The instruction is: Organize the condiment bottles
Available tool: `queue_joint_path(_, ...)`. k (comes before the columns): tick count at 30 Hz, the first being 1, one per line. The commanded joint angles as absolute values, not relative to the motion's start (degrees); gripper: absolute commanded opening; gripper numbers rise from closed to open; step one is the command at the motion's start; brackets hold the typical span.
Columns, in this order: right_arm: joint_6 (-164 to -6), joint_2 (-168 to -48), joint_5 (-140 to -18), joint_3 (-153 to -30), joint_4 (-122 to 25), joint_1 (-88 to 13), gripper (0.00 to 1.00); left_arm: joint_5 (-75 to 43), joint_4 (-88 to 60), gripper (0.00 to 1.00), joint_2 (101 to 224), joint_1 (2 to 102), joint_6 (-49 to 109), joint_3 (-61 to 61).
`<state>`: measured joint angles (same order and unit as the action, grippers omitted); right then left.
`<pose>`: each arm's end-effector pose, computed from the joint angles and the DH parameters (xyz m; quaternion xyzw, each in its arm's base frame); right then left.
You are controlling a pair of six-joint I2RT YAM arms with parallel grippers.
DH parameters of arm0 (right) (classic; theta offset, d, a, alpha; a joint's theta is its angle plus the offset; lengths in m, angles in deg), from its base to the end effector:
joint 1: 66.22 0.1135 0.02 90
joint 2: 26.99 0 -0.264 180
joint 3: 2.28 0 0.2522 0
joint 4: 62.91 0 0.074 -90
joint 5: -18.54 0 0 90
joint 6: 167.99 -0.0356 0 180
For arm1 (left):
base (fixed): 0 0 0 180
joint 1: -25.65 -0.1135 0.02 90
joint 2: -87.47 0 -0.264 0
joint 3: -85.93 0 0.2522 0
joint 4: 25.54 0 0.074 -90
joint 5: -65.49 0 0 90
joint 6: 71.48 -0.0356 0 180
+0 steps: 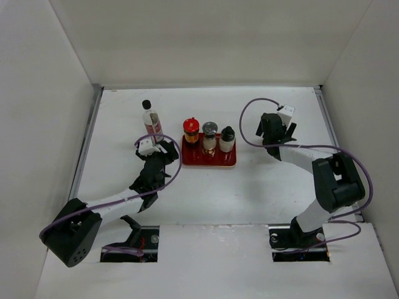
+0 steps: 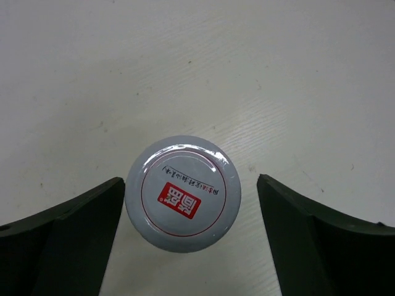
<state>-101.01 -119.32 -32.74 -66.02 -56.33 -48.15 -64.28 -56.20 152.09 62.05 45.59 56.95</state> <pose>0.3257 0.0829 0.1980 0.1887 0.8301 -0.1231 0.5100 0.1848 -0.1079 0.1963 -0.1727 0.7096 -0.1210 0.6723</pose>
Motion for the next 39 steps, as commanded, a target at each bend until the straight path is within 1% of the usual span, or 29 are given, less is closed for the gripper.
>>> queue_joint_path(1, -102.8, -119.7, -34.5, -69.2, -58.0, -49.8, 0.89, -63.6, -59.1, 0.66, 150.9, 62.3, 46.2, 56.8)
queue_joint_path(3, -103.6, -119.8, -35.2, -69.0, -58.2, -49.9, 0.75, -63.6, -59.4, 0.66, 151.5, 62.1, 46.2, 56.8)
queue_joint_path(4, -104.1, -119.8, -35.4, -69.0, -58.4, -50.1, 0.66, -63.6, -59.4, 0.66, 152.1, 61.7, 46.2, 56.6)
queue_joint_path(5, -104.7, -119.6, -35.4, -68.8, -58.7, -50.0, 0.59, -63.6, -59.2, 0.66, 152.3, 61.7, 46.2, 56.4)
queue_joint_path(7, -105.4, -118.0, -34.9, -67.1, -60.7, -49.8, 0.49, -63.6, -59.0, 0.66, 151.6, 62.2, 46.2, 56.4)
queue_joint_path(8, -105.9, -116.7, -34.6, -65.9, -61.8, -49.4, 0.48, -63.6, -59.3, 0.66, 151.4, 62.3, 46.2, 56.6)
queue_joint_path(12, -107.1, -110.8, -33.3, -62.7, -60.7, -44.4, 0.49, -63.6, -59.3, 0.66, 152.4, 61.7, 46.3, 56.4)
queue_joint_path(14, -107.1, -106.3, -31.3, -60.5, -59.4, -41.2, 0.49, -63.6, -59.1, 0.66, 151.9, 62.3, 46.4, 56.4)
queue_joint_path(18, -106.6, -98.0, -31.0, -57.3, -57.2, -34.1, 0.49, -63.6, -59.8, 0.66, 153.3, 62.3, 46.5, 56.1)
queue_joint_path(22, -106.0, -95.0, -31.9, -55.9, -57.4, -27.3, 0.49, -63.3, -59.5, 0.66, 151.9, 62.5, 46.5, 56.3)
queue_joint_path(25, -106.6, -97.3, -34.0, -58.7, -58.6, -22.9, 0.49, -63.4, -59.7, 0.66, 152.3, 61.8, 46.5, 56.4)
queue_joint_path(30, -103.3, -105.0, -35.6, -63.1, -67.1, -18.1, 0.49, -63.5, -59.7, 0.66, 152.4, 62.3, 46.4, 56.3)
queue_joint_path(35, -101.8, -111.5, -36.7, -66.7, -70.7, -17.2, 0.49, -63.4, -59.2, 0.66, 151.5, 62.3, 46.4, 56.4)
queue_joint_path(39, -101.4, -115.7, -36.5, -67.1, -73.1, -17.2, 0.50, -63.3, -59.2, 0.66, 152.8, 61.7, 46.3, 56.2)
